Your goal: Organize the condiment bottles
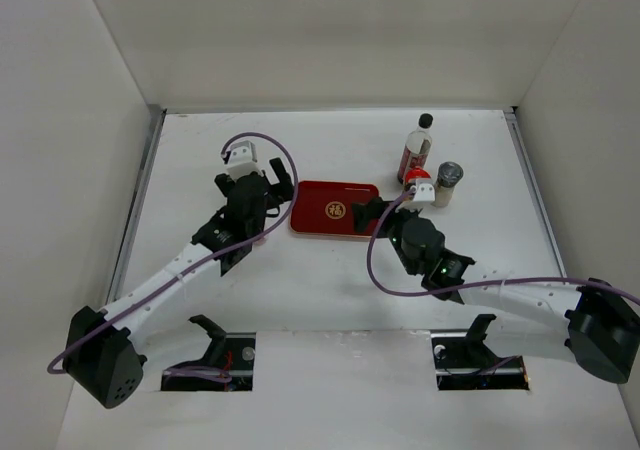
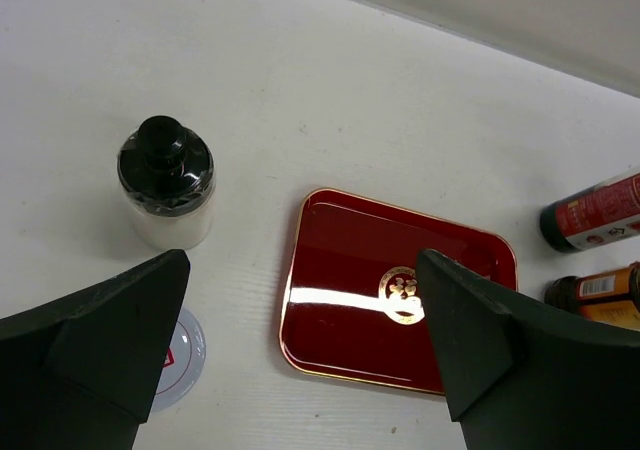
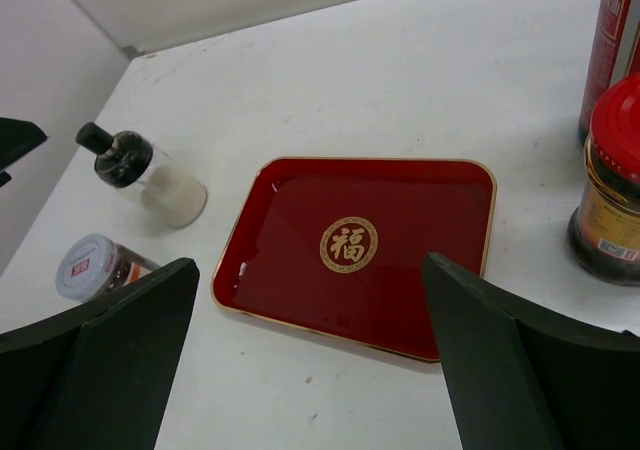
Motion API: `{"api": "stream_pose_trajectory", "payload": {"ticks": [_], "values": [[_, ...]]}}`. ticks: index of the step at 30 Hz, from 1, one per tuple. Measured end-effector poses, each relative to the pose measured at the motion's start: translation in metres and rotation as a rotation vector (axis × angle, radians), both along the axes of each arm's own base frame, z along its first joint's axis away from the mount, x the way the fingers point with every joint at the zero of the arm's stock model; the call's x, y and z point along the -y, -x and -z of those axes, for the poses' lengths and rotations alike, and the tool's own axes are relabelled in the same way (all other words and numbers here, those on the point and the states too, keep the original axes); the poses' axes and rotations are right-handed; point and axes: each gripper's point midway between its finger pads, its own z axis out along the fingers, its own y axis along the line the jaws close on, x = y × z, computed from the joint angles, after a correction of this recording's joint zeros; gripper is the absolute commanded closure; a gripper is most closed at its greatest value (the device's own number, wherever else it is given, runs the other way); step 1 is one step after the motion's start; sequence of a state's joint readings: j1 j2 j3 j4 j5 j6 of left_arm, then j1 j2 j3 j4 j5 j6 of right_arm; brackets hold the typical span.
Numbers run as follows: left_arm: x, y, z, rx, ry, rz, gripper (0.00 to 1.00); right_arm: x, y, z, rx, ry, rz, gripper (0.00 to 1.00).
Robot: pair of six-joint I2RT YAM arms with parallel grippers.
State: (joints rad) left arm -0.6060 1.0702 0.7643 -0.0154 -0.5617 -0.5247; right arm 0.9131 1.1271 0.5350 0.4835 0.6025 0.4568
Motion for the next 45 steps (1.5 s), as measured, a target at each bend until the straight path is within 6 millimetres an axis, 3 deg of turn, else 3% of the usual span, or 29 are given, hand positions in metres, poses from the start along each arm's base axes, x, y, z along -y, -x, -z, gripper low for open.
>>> {"api": "stream_pose_trajectory", "payload": {"ticks": [9, 12, 13, 15, 18, 19, 21, 22, 24, 26, 33, 42, 45], "values": [[-0.010, 0.000, -0.014, 0.061, 0.016, -0.011, 0.00, -0.003, 0.004, 0.003, -0.008, 0.010, -0.015, 0.00], [-0.015, 0.001, -0.017, 0.084, -0.018, -0.008, 0.00, -0.007, 0.007, 0.005, -0.010, 0.019, -0.048, 0.65], [-0.018, 0.000, -0.017, 0.088, -0.033, -0.010, 0.00, -0.009, 0.008, 0.007, -0.009, 0.023, -0.064, 0.79], [-0.023, -0.002, -0.019, 0.095, -0.056, -0.018, 0.02, -0.013, 0.013, 0.008, -0.012, 0.019, -0.095, 0.85], [-0.039, -0.008, -0.021, 0.103, -0.083, -0.063, 0.50, -0.016, 0.017, 0.008, -0.013, 0.009, -0.122, 0.77], [-0.046, -0.009, -0.022, 0.103, -0.095, -0.078, 0.56, -0.016, 0.018, 0.007, -0.012, 0.007, -0.126, 0.69], [-0.056, -0.013, -0.022, 0.098, -0.120, -0.103, 0.51, -0.016, 0.019, 0.009, -0.017, 0.003, -0.130, 0.46], [-0.059, -0.016, -0.021, 0.092, -0.130, -0.113, 0.42, -0.016, 0.020, 0.011, -0.021, 0.003, -0.133, 0.39], [-0.063, -0.026, -0.018, 0.068, -0.157, -0.127, 0.23, -0.017, 0.021, 0.014, -0.029, 0.004, -0.140, 0.31], [-0.063, -0.037, -0.008, 0.029, -0.184, -0.133, 0.20, -0.019, 0.022, 0.015, -0.033, 0.003, -0.152, 0.26], [-0.068, -0.055, 0.052, -0.136, -0.271, -0.141, 0.17, -0.025, 0.024, 0.025, -0.055, 0.020, -0.181, 0.21], [-0.068, -0.069, 0.082, -0.203, -0.286, -0.130, 0.18, -0.027, 0.024, 0.027, -0.058, 0.020, -0.191, 0.19], [-0.062, -0.077, 0.094, -0.231, -0.290, -0.111, 0.25, -0.028, 0.024, 0.027, -0.057, 0.019, -0.194, 0.19]]}}
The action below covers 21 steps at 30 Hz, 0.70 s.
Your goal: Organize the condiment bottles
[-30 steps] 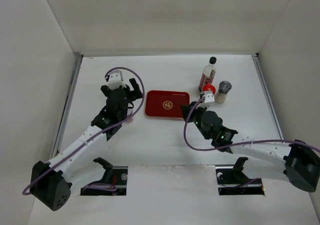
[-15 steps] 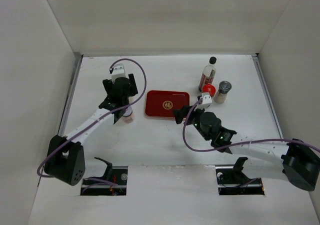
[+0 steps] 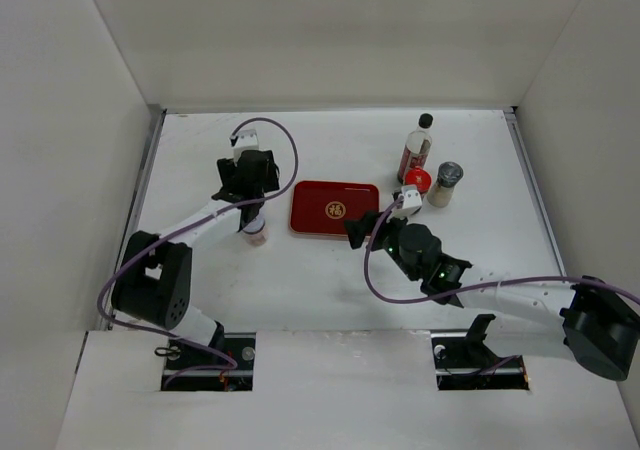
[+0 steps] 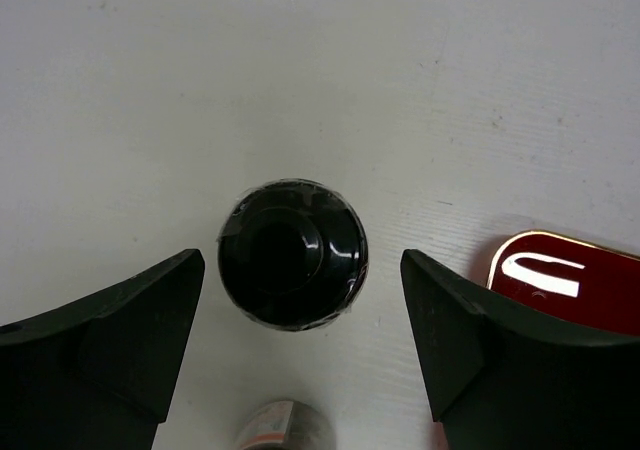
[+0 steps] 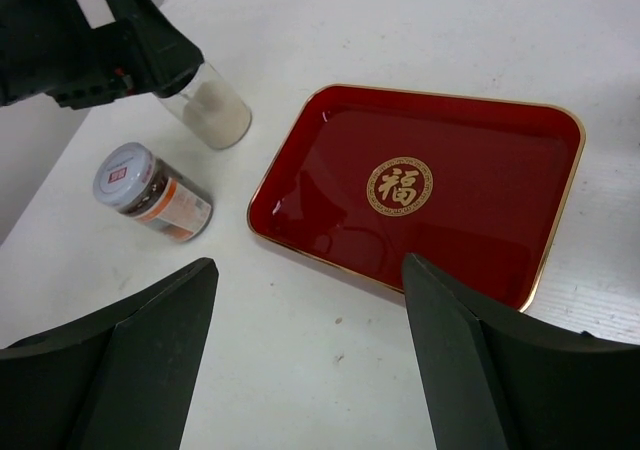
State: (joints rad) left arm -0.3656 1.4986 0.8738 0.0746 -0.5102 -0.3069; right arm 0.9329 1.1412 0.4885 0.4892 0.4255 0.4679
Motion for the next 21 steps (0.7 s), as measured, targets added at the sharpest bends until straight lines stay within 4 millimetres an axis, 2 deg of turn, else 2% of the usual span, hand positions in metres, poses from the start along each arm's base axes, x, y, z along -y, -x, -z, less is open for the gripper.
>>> {"api": "stream_pose_trajectory", "payload": {"ticks": [2, 5, 8, 12, 15, 18, 21], "values": [[0.002, -0.004, 0.006, -0.014, -0.002, 0.004, 0.32, 0.000, 0.000, -0.001, 0.002, -0.004, 0.000, 0.19], [0.001, -0.005, 0.009, -0.020, -0.002, 0.000, 0.50, -0.001, 0.000, -0.002, 0.007, -0.010, -0.001, 0.19], [0.002, -0.005, 0.009, -0.017, 0.004, -0.001, 0.63, 0.000, 0.000, 0.000, 0.005, -0.008, -0.001, 0.19], [0.006, -0.001, -0.001, -0.002, 0.004, 0.007, 0.66, 0.000, 0.001, 0.001, 0.004, -0.006, -0.001, 0.19], [0.018, 0.005, -0.027, 0.056, 0.024, 0.039, 0.66, 0.001, 0.001, 0.002, 0.004, -0.007, 0.000, 0.20], [0.042, 0.011, -0.058, 0.126, 0.058, 0.097, 0.66, 0.004, 0.001, 0.001, 0.007, -0.014, 0.011, 0.20], [0.078, 0.012, -0.079, 0.170, 0.093, 0.179, 0.66, 0.016, 0.000, -0.002, 0.019, -0.031, 0.046, 0.21]]}}
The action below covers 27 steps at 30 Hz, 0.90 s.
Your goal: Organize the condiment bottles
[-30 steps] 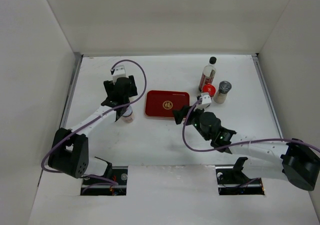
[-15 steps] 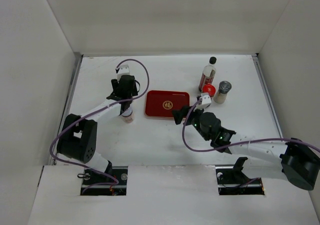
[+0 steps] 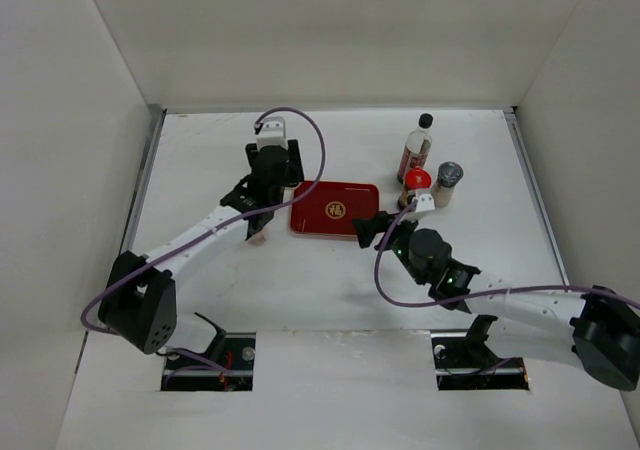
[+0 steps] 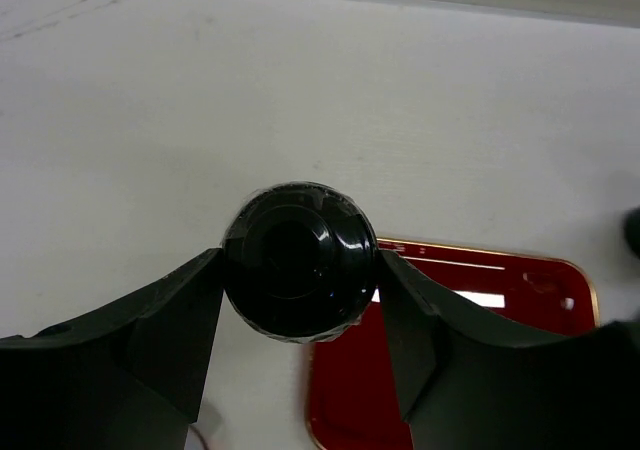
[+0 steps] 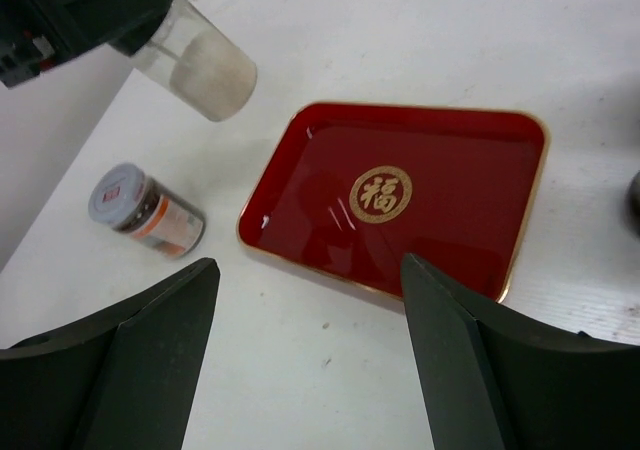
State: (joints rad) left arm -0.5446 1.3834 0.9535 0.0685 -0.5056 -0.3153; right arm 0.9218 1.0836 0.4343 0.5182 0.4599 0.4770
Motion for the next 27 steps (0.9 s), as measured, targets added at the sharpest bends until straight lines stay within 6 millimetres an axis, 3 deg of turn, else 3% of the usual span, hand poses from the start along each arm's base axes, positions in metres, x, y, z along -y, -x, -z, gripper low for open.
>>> {"api": "stream_pose_trajectory", "payload": {"ticks": [3, 8, 15, 23, 27], "values": [[0.034, 0.000, -0.004, 0.010, 0.015, 0.074, 0.66, 0.015, -0.003, -0.009, 0.020, -0.043, 0.049, 0.21], [0.068, 0.000, 0.026, -0.053, -0.004, 0.146, 0.65, 0.034, -0.008, -0.017, 0.038, -0.089, 0.107, 0.21], [0.070, -0.004, 0.066, -0.128, -0.053, 0.141, 0.63, 0.035, -0.009, -0.015, 0.031, -0.094, 0.113, 0.21], [0.069, -0.011, 0.064, -0.089, -0.035, 0.129, 0.51, 0.041, -0.014, -0.015, 0.027, -0.103, 0.134, 0.20], [0.063, -0.008, 0.075, -0.093, -0.047, 0.126, 0.50, 0.039, -0.015, -0.013, 0.020, -0.110, 0.128, 0.19]]}}
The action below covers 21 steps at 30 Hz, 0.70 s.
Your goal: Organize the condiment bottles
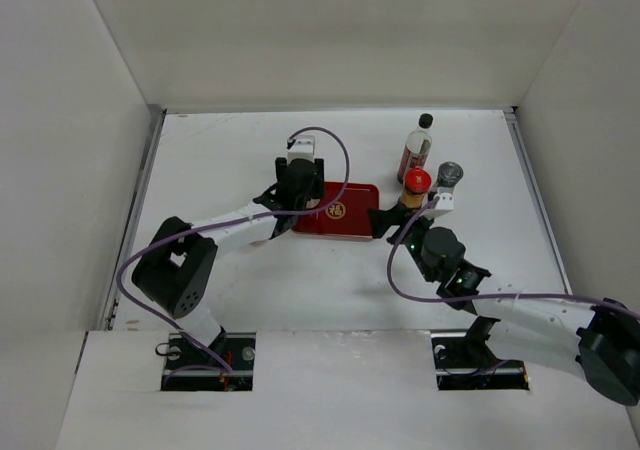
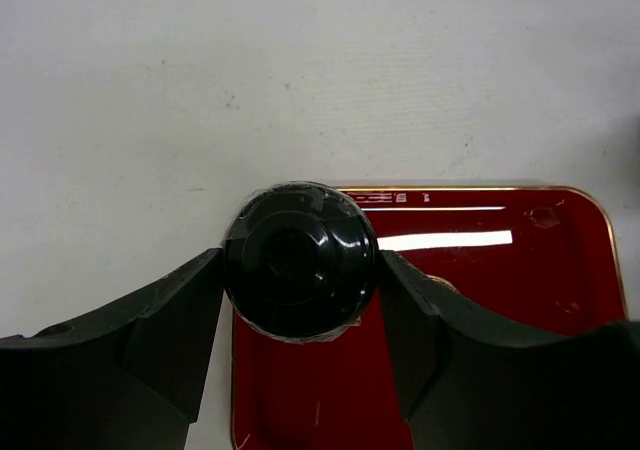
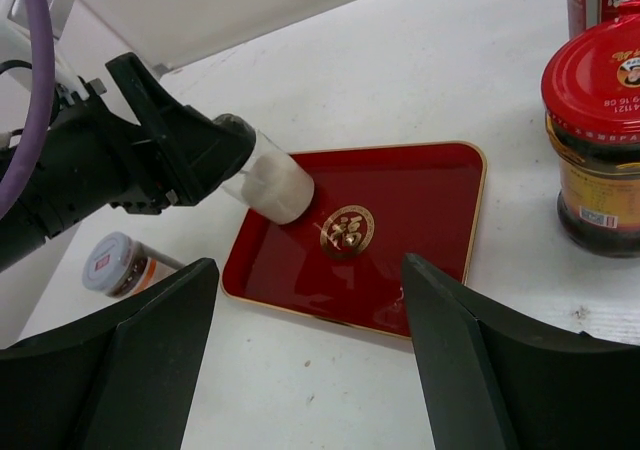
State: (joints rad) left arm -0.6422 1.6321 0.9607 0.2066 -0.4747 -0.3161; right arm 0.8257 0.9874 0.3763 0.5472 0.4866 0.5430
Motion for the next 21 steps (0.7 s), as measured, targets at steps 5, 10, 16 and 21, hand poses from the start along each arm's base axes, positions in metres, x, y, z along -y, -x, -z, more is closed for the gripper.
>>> {"api": "stream_pose_trajectory", "payload": {"ticks": [5, 10, 16, 21], "values": [[-0.002, -0.001, 0.001, 0.005, -0.014, 0.002, 0.42, -0.002, 0.001, 0.002, -0.006, 0.001, -0.012, 0.19], [0.000, -0.005, 0.000, 0.023, -0.011, 0.001, 0.39, -0.003, 0.001, 0.001, -0.004, -0.003, -0.016, 0.18], [0.003, -0.012, -0.009, 0.063, 0.006, -0.007, 0.38, -0.002, 0.002, -0.004, 0.005, -0.012, -0.017, 0.17], [0.008, -0.014, -0.009, 0.069, -0.002, -0.001, 0.18, -0.002, 0.002, -0.004, 0.006, -0.013, -0.016, 0.16]]}}
